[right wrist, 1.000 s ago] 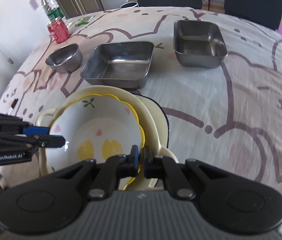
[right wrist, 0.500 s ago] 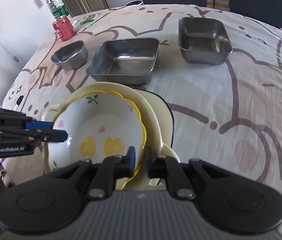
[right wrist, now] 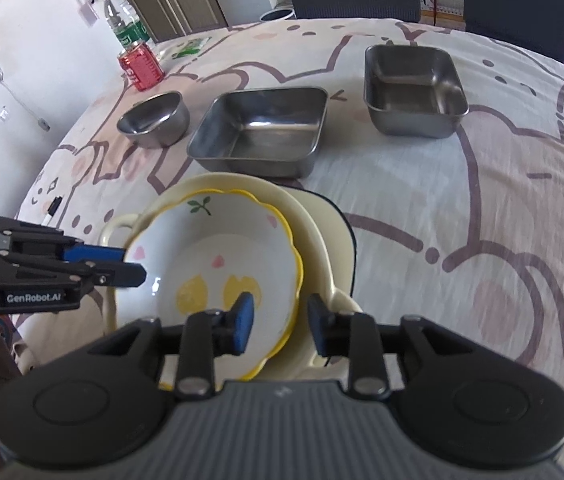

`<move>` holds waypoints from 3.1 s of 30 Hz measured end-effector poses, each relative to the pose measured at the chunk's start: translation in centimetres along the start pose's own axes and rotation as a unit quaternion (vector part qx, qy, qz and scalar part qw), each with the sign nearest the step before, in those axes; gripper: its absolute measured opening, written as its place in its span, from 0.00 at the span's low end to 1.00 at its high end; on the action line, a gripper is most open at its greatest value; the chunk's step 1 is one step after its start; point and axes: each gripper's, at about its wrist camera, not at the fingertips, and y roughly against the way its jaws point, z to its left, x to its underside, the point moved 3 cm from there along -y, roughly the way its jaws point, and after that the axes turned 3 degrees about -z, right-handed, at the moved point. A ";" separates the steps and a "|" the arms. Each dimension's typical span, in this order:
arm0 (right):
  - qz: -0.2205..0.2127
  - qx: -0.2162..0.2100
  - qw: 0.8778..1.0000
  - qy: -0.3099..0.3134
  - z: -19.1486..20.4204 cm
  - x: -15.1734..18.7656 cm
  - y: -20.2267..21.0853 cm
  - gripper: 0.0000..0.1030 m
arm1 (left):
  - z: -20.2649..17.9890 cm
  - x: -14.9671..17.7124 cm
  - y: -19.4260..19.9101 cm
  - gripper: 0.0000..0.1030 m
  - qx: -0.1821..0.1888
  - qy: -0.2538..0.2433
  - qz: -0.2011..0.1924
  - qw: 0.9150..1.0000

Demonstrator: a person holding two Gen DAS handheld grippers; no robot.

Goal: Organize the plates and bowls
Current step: 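Lower the floral bowl into the cream bowl and open both grippers, then move both grippers to a steel square tray and grasp its rim, then lift and carry the steel tray with both grippers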

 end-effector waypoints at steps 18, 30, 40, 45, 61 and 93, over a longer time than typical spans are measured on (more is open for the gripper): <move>-0.128 0.005 0.991 -0.031 -1.5 -1.5 4.3 1.00 | 0.6 -3.6 4.2 0.98 -0.011 0.023 -0.104 0.994; -0.159 0.035 0.982 -0.096 -4.7 -7.9 0.5 0.97 | 4.7 -9.8 -1.3 0.96 -0.038 0.102 -0.101 0.989; -0.109 0.013 0.990 -0.091 -4.4 -10.4 -5.2 0.50 | 6.2 -11.6 -6.8 0.49 -0.036 0.117 -0.048 0.991; -0.084 0.028 0.993 -0.074 -4.0 -11.0 -7.6 0.37 | 6.9 -11.7 -8.5 0.25 -0.052 0.112 -0.026 0.992; -0.121 -0.012 0.991 -0.061 -3.6 -11.8 -6.1 0.04 | 5.3 -12.8 -4.9 0.03 -0.030 0.113 -0.087 0.989; -0.098 0.114 0.980 -0.133 -16.9 2.6 8.6 0.04 | -17.4 -7.1 -8.5 0.09 0.107 -0.037 -0.012 0.993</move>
